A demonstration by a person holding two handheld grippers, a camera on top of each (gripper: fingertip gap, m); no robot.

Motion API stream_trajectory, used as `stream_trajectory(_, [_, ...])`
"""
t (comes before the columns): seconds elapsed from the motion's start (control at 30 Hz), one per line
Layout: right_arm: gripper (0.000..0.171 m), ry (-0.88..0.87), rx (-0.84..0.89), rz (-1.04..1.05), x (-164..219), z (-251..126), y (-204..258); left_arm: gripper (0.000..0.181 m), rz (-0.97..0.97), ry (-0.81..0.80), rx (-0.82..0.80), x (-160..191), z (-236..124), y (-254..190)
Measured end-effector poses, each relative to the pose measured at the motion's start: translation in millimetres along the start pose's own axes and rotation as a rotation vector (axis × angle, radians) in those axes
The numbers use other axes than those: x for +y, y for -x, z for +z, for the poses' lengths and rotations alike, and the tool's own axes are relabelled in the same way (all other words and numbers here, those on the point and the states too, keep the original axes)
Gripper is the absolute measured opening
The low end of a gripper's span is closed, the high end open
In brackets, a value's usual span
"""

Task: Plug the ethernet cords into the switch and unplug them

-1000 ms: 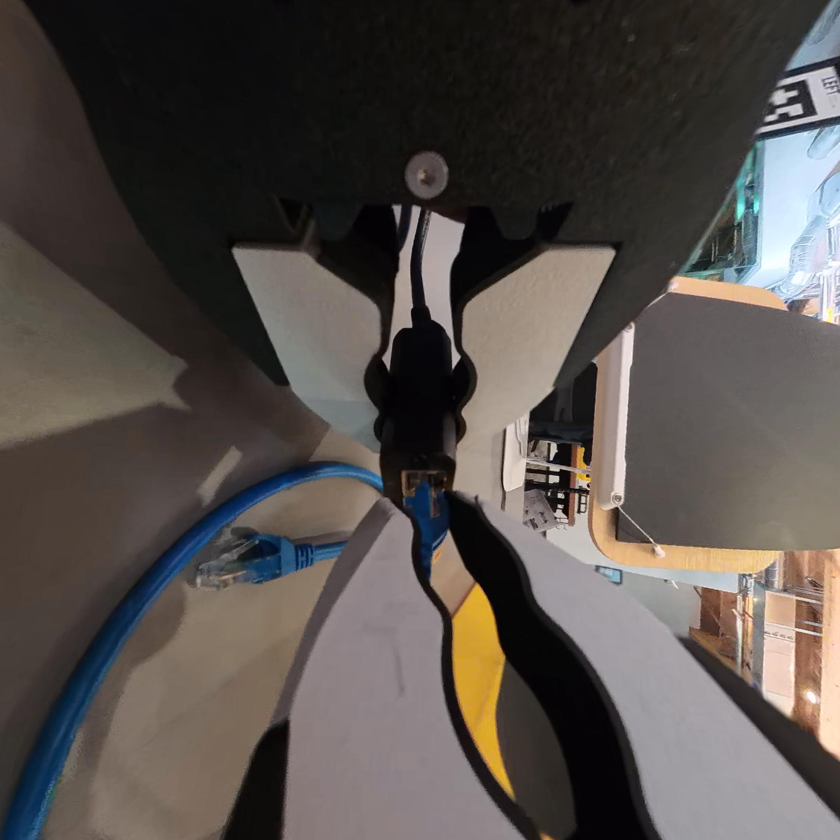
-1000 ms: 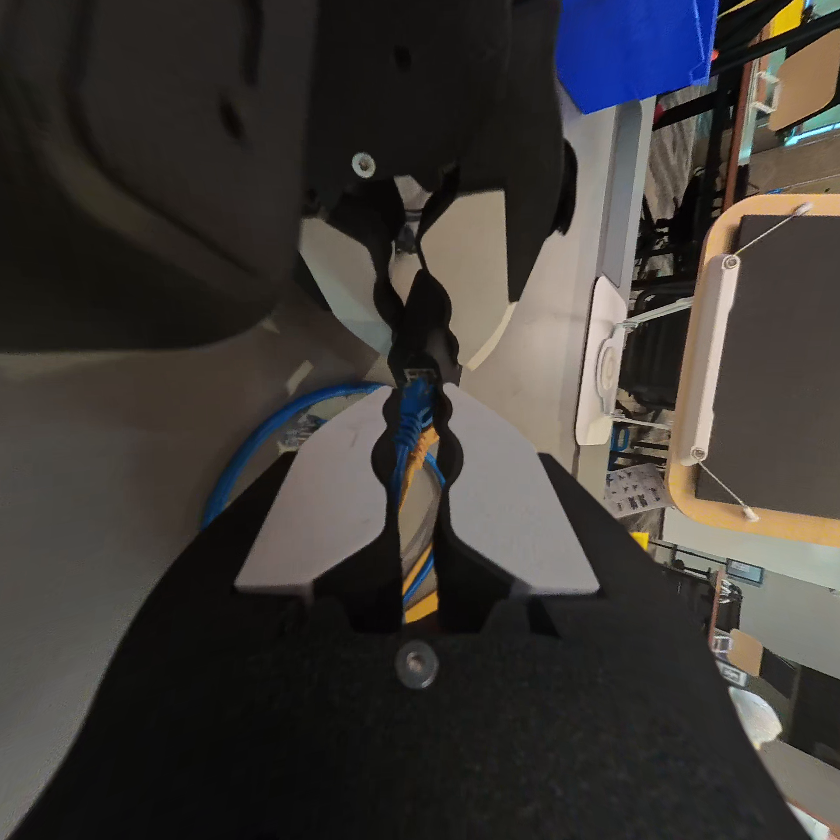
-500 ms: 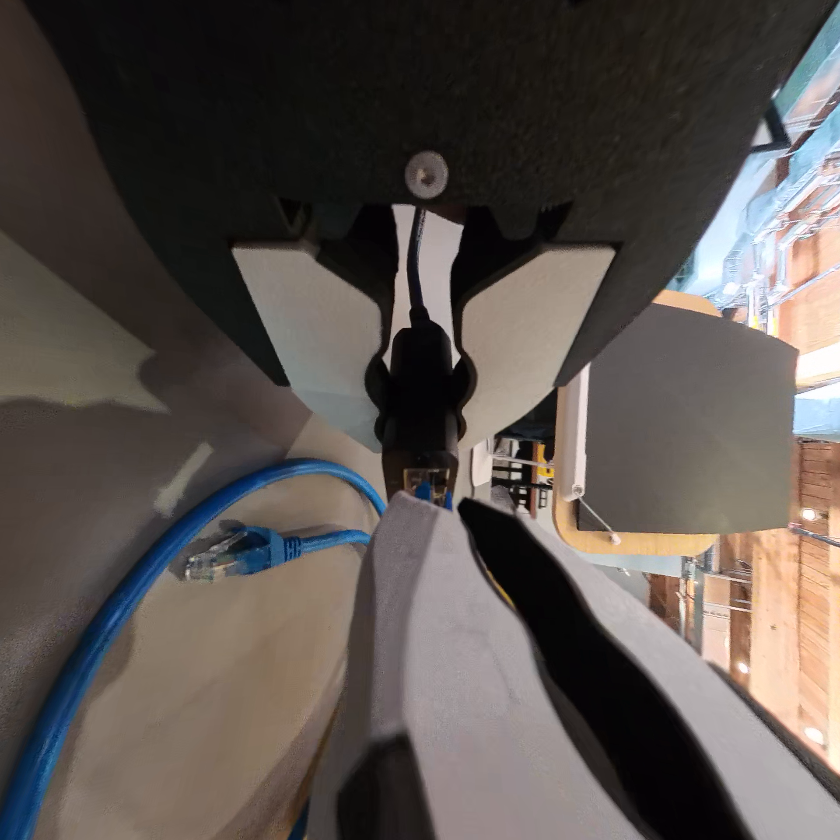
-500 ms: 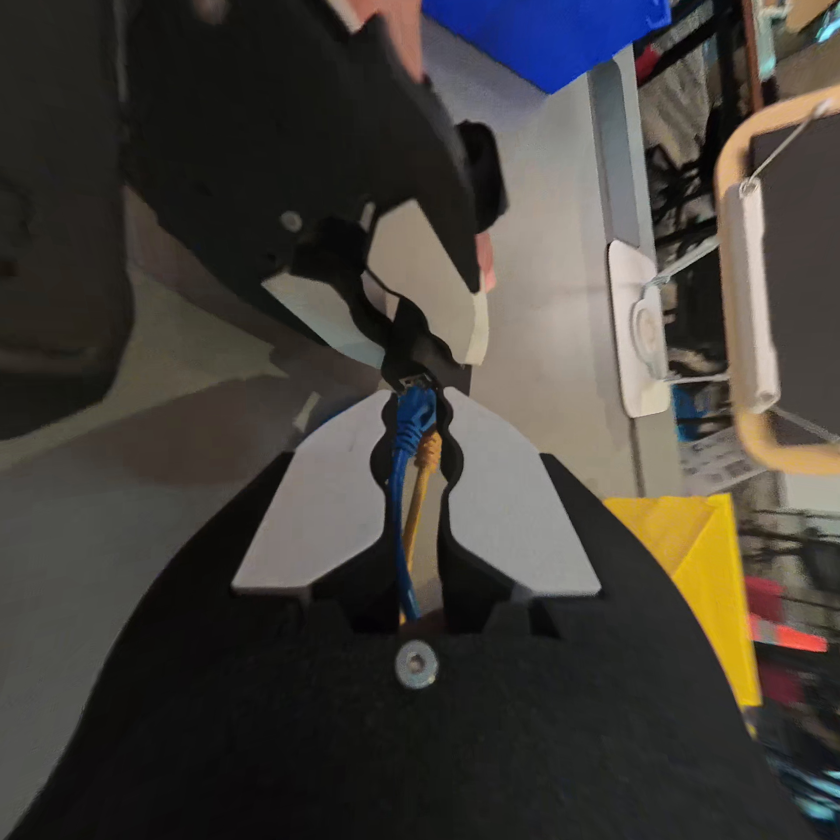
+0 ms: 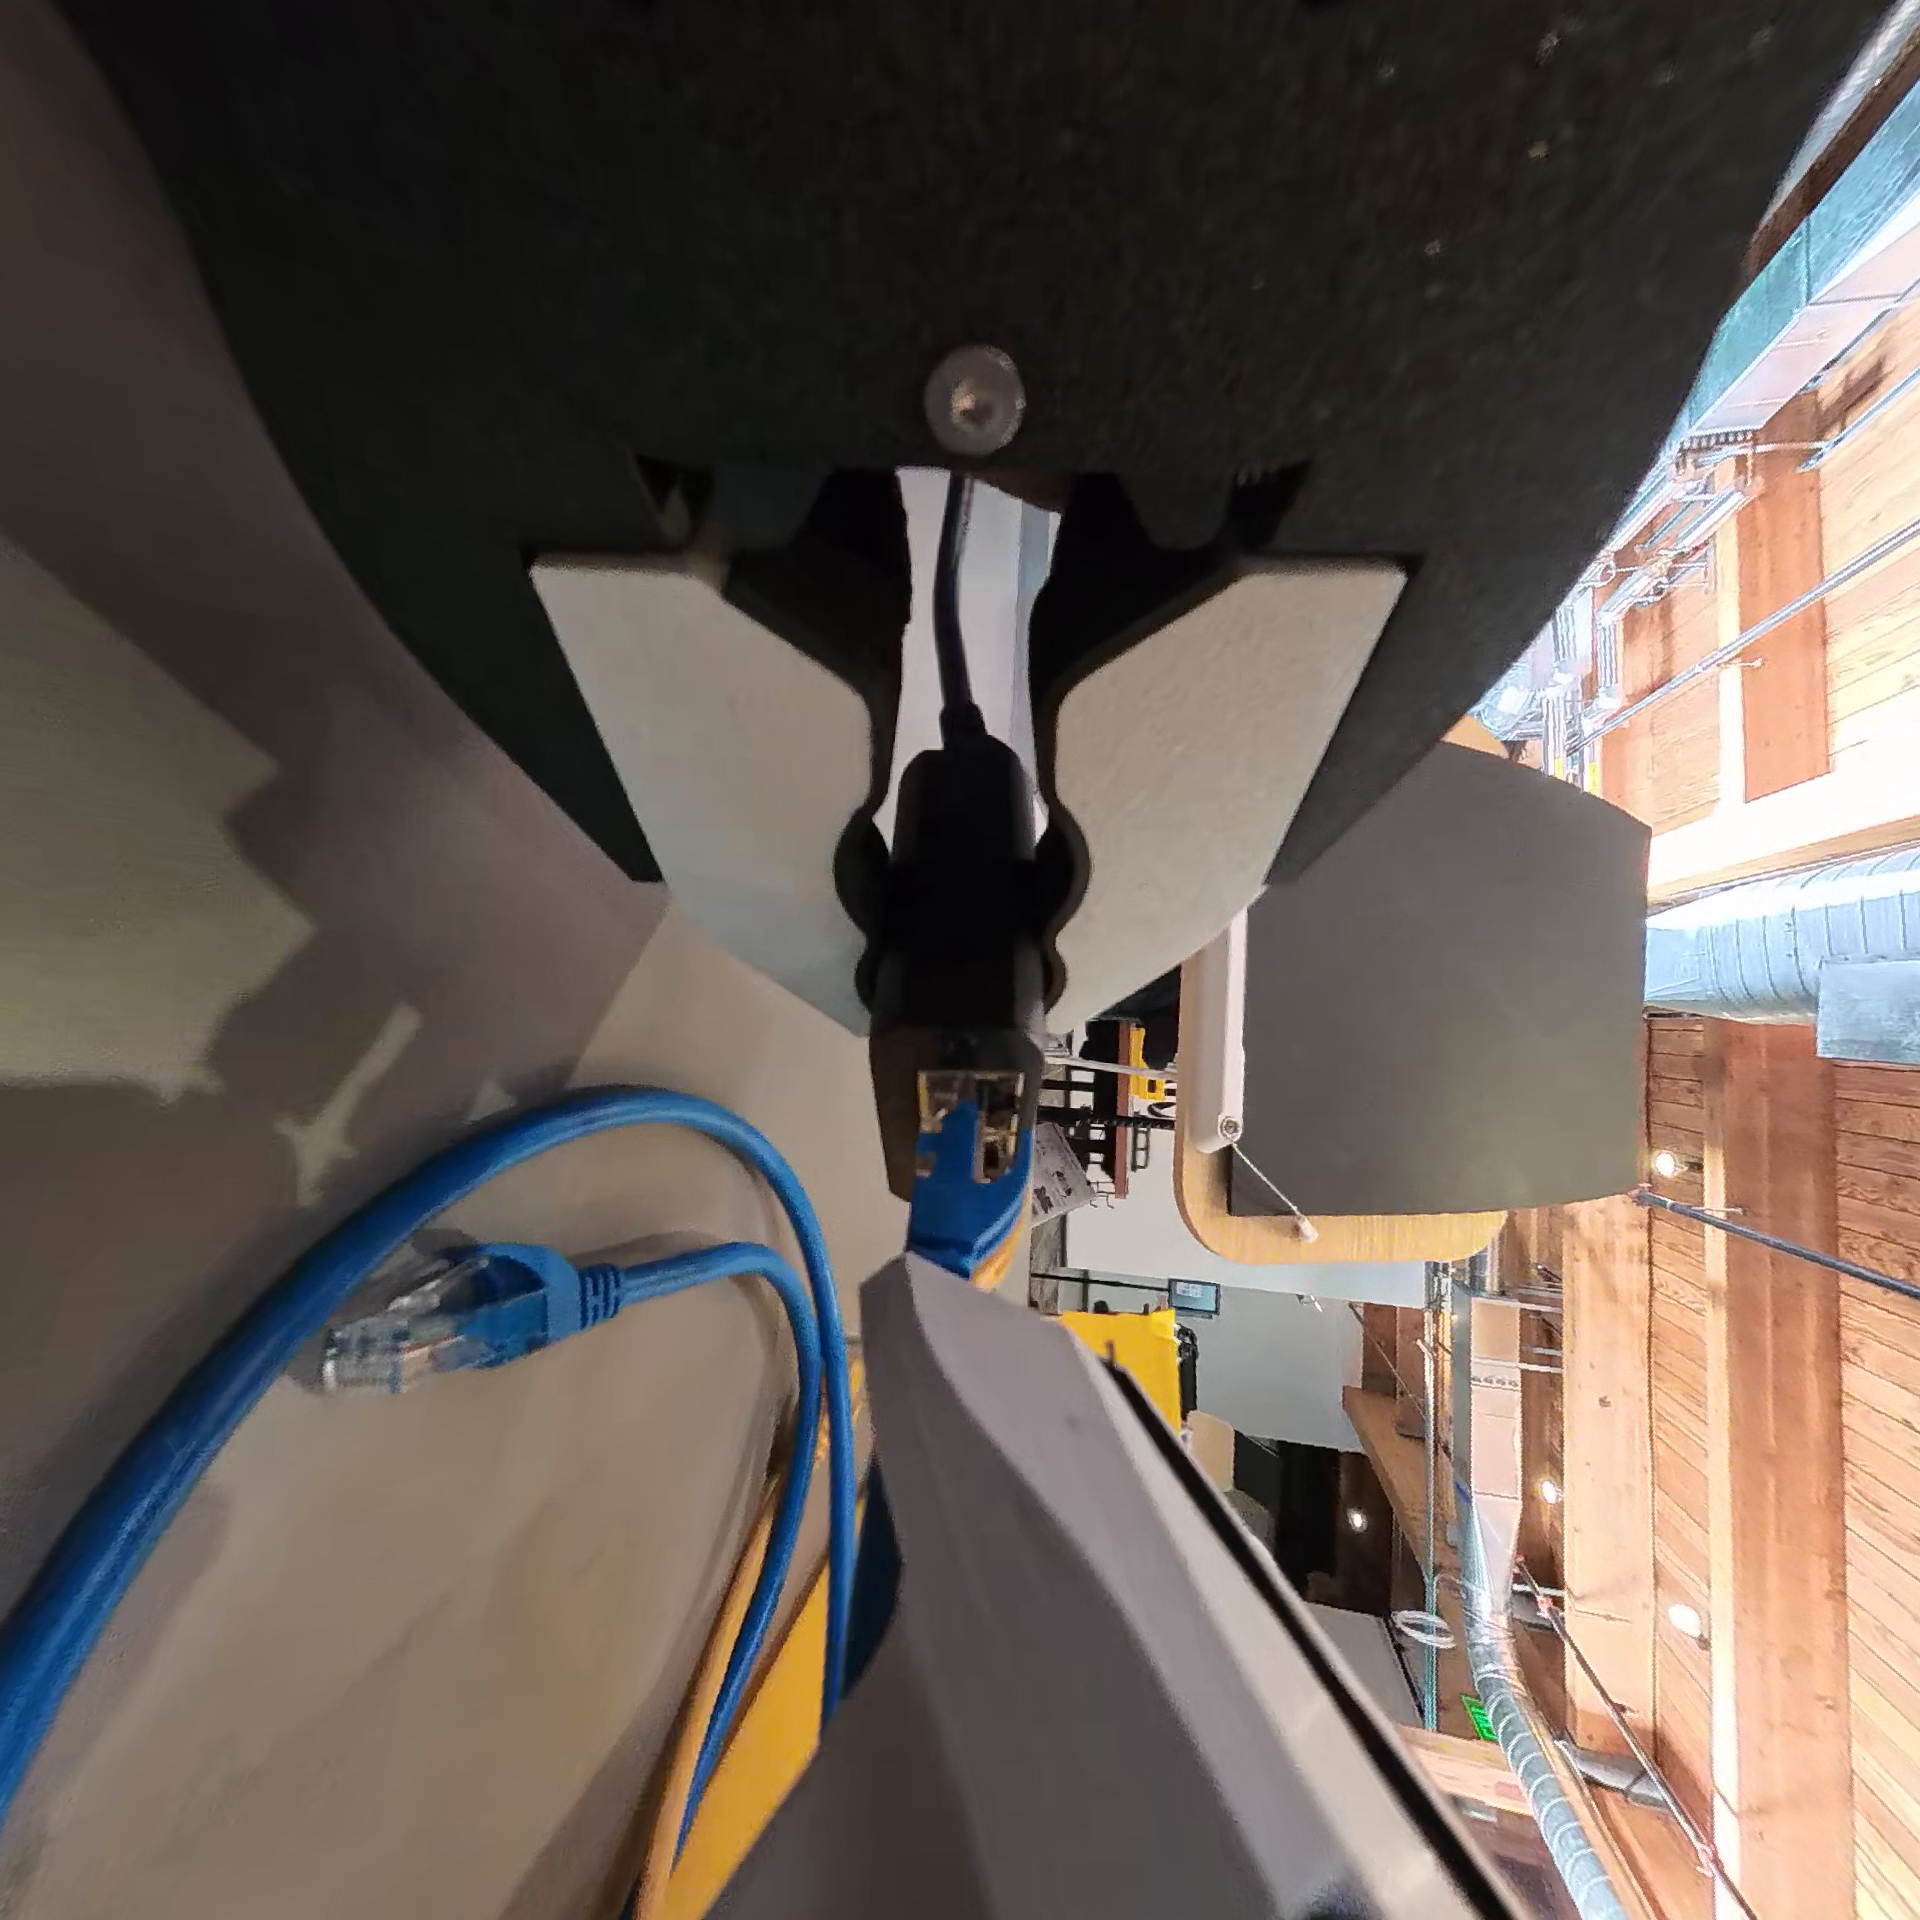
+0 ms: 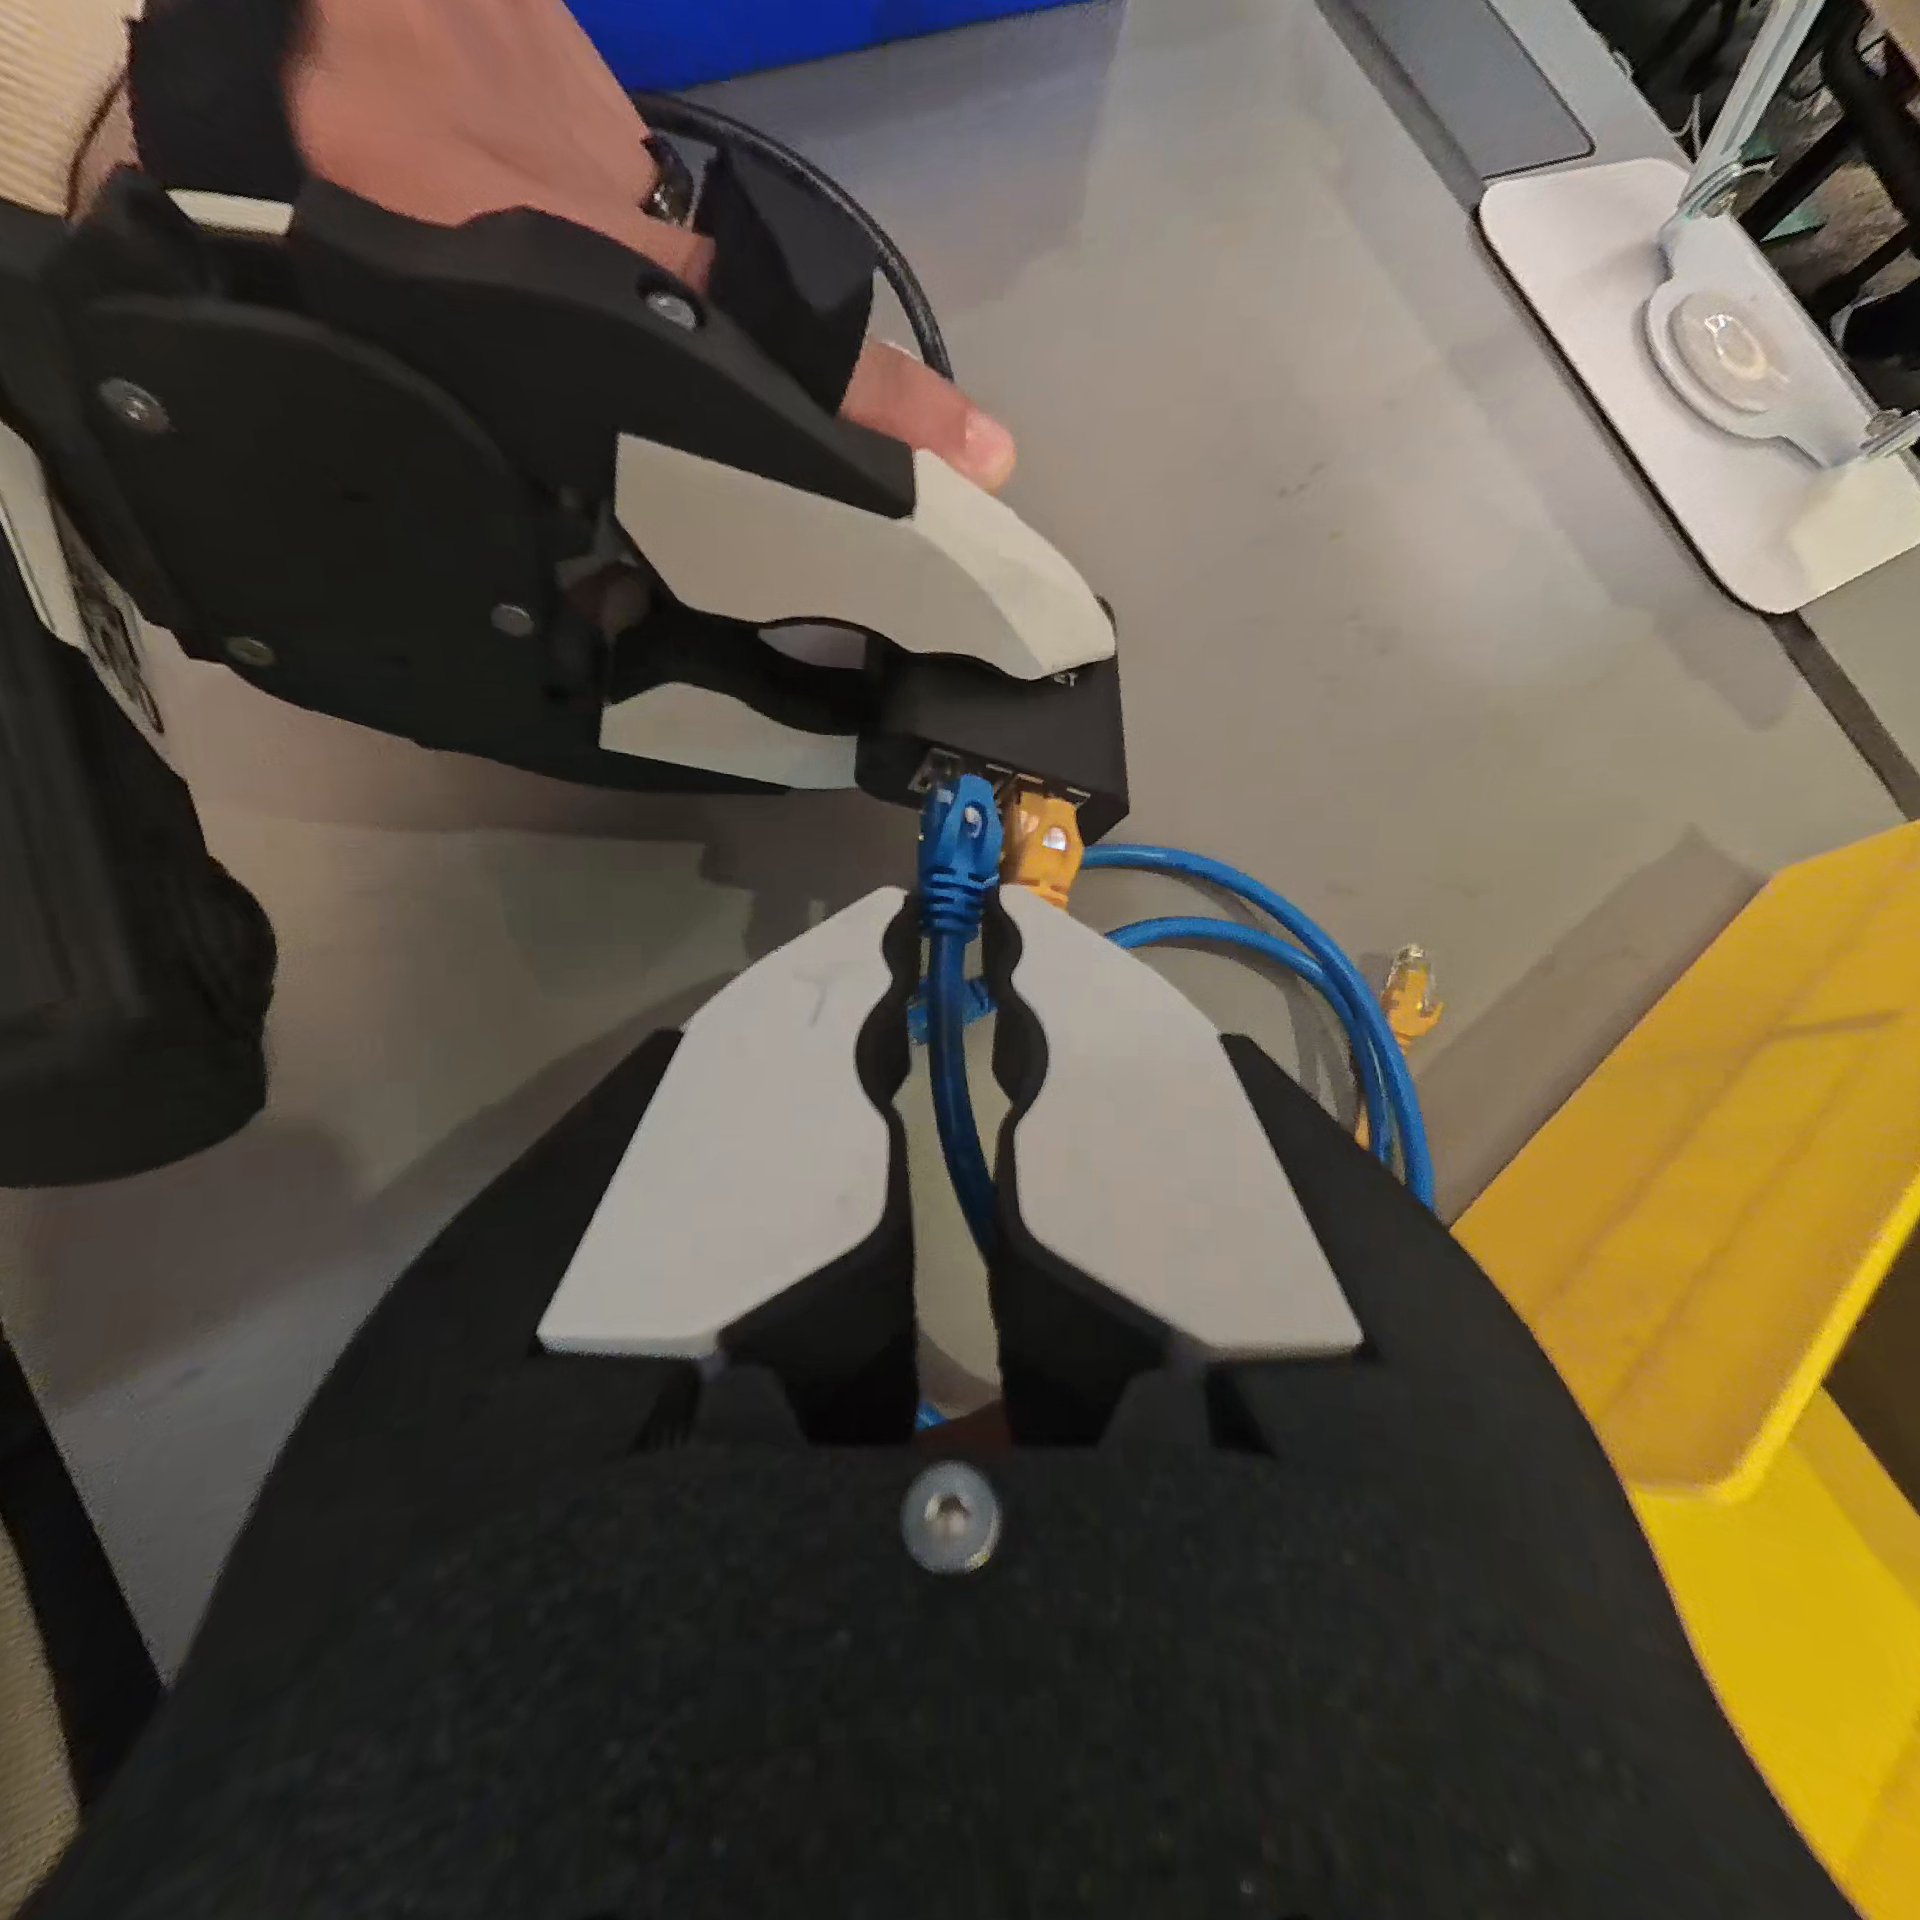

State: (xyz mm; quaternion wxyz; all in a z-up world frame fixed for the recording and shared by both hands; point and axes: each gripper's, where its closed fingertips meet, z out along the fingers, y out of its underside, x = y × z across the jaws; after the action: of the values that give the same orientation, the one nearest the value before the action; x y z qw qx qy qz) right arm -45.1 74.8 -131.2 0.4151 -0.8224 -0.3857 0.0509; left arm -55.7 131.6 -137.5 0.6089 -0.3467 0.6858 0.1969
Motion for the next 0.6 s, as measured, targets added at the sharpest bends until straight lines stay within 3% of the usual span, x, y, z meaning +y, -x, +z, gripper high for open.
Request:
stream_trajectory(0.2, [0.01, -0.041, -0.036, 0.076, 3, -2, 1, 0.023, 0.04, -0.034, 0.002, -1, 0, 0])
stream_trajectory(0.3, [0.01, 0.003, -0.032, 0.106, 26, -17, -4, 0.024, 0.087, 0.146, -0.002, 55, 17, 7])
stream_trajectory(0.37, [0.01, -0.01, -0.058, 0.142, 31, -30, 0, 0.023, 0.069, 0.091, -0.08, 42, 14, 28])
stream_trajectory(0.47, [0.01, 0.049, -0.029, 0.091, 46, -24, 6, 0.023, 0.032, 0.032, -0.034, 12, 11, 15])
stream_trajectory(0.53, [0.012, 0.067, -0.037, 0.07, 51, -20, 13, 0.024, 0.011, 0.032, -0.011, 16, 12, 9])
stream_trajectory(0.6, [0.026, 0.038, -0.046, 0.021, 43, -21, 20, 0.024, -0.028, 0.041, 0.014, 23, 13, 9])
